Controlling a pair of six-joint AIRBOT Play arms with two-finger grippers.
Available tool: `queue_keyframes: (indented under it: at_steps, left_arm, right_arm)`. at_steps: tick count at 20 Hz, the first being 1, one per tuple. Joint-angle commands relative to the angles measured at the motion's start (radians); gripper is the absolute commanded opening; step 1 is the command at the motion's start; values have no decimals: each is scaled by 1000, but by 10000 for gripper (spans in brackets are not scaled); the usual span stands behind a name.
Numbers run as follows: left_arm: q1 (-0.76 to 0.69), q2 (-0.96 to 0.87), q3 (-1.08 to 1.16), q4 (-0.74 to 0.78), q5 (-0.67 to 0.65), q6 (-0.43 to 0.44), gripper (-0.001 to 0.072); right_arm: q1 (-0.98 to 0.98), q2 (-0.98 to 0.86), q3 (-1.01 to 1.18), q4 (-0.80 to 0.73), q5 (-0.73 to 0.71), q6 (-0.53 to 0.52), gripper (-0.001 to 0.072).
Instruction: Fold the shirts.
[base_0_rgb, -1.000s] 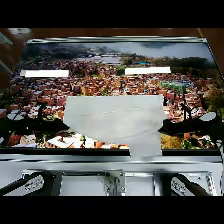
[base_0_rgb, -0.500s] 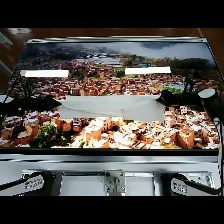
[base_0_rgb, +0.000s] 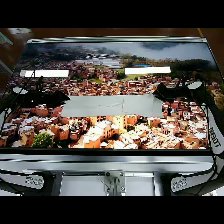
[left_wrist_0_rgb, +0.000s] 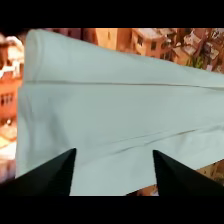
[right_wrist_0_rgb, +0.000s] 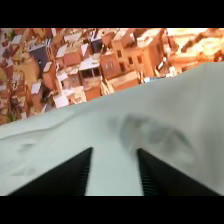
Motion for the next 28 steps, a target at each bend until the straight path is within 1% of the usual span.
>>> queue_keyframes:
  at_steps: [1, 2, 3, 4, 5, 6, 7, 8, 10, 12, 15, 18, 19, 20, 21, 22, 24, 25, 28]
  left_arm:
    - [4, -39, 23, 4, -39, -26, 615]
    - [22, -39, 42, 4, -82, -26, 615]
    - [44, -38, 69, 4, -138, -27, 614]
    - [66, -37, 97, 3, -196, -28, 614]
    - [87, -34, 125, 4, -251, -45, 613]
    - [103, -29, 147, 3, -293, -63, 608]
    - [114, -22, 166, 3, -331, -68, 603]
    - [117, -12, 175, 3, -353, -68, 603]
    - [110, 18, 174, 3, -362, -68, 602]
    - [90, 45, 174, 2, -362, -68, 602]
    - [54, 82, 174, 1, -362, -68, 602]
    - [21, 97, 174, -35, -362, -67, 591]
    - [10, 98, 174, -53, -361, -67, 592]
    - [-2, 97, 174, -69, -358, -65, 590]
    - [-14, 97, 174, -75, -349, -64, 585]
    - [-29, 97, 174, -76, -334, -64, 558]
    - [-76, 94, 174, -76, -283, -64, 137]
    - [-108, 89, 174, -76, -248, -64, 51]
    - [-256, 43, 174, -79, -137, -65, 37]
  right_arm:
    - [-11, -27, 14, -2, 12, -71, 567]
    - [-30, -7, 21, -27, 40, -121, 567]
    - [-53, 16, 31, -84, 72, -133, 567]
    - [-80, 46, 35, -168, 93, -118, 592]
    - [-107, 71, 35, -253, 114, -72, 676]
    - [-137, 84, 35, -327, 144, -7, 679]
    - [-166, 81, 34, -351, 196, 32, 679]
    - [-193, 67, 34, -338, 260, 34, 679]
    - [-203, 16, 34, -303, 334, 32, 679]
    - [-175, -48, 34, -234, 348, 13, 679]
    - [-109, -126, 34, -101, 286, -40, 679]
    - [-54, -167, 34, -37, 186, -54, 677]
    - [-43, -168, 34, -26, 163, -54, 636]
    - [-38, -168, 37, -21, 153, -58, 389]
    - [-39, -167, 44, -21, 161, -57, 99]
    - [-39, -159, 52, -20, 180, -59, 62]
    - [-53, -113, 64, -24, 228, -78, 61]
    - [-60, -72, 64, -24, 254, -80, 61]
    - [-65, 58, 64, -27, 390, -63, 61]
